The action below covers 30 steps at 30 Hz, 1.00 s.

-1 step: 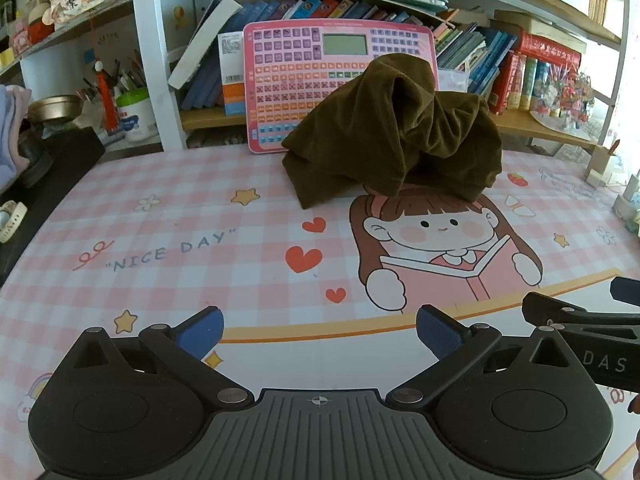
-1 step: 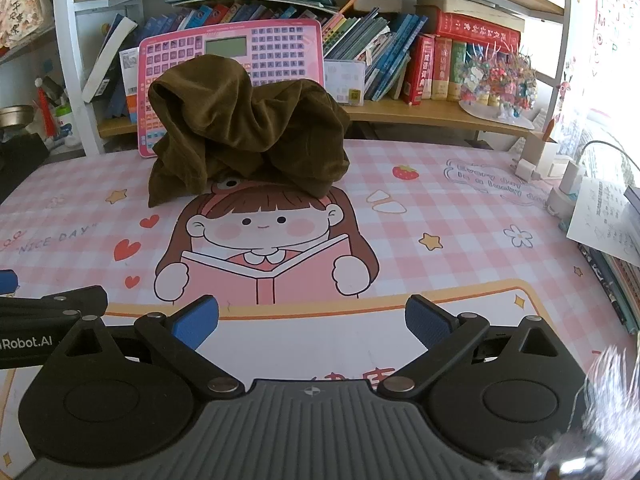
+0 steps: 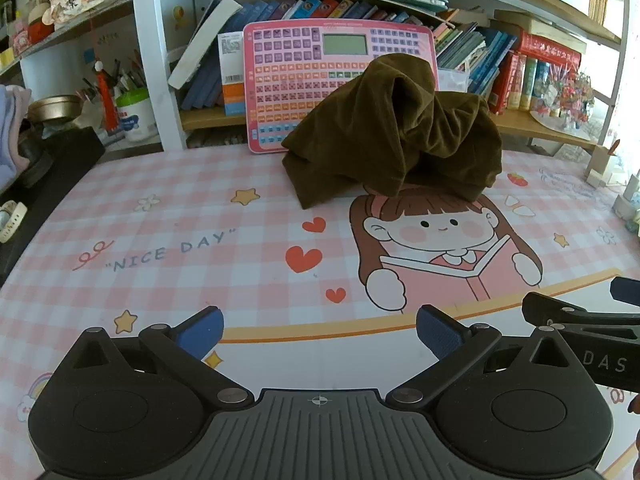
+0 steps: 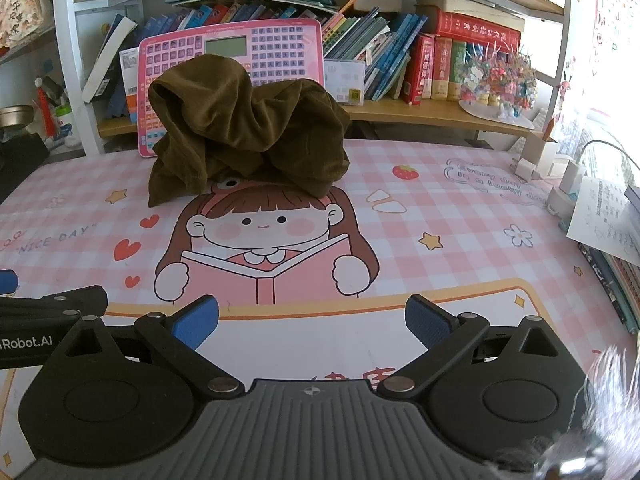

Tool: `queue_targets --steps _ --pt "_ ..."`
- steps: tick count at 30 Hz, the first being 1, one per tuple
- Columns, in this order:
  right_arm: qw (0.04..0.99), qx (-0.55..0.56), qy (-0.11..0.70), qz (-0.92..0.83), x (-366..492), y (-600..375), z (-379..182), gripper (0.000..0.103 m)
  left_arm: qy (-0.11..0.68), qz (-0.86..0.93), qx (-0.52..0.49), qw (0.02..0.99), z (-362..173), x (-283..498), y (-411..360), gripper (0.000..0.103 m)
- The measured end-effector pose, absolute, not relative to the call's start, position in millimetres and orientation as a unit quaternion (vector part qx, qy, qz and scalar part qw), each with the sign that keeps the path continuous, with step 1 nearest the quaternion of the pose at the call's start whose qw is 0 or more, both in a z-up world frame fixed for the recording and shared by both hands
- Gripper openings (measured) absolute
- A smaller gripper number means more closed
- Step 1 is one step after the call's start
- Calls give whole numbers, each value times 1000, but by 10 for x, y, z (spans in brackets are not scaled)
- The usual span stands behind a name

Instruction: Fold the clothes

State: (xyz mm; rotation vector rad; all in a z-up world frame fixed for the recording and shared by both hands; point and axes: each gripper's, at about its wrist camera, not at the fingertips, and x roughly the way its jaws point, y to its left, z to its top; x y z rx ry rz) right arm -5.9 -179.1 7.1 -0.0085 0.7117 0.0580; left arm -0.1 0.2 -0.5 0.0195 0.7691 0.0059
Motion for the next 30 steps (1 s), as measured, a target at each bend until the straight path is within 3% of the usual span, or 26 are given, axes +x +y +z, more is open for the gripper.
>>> queue_targets --steps 30 --pt "936 -5 352 27 -51 -1795 63 101 378 -5 4 926 -40 -17 6 103"
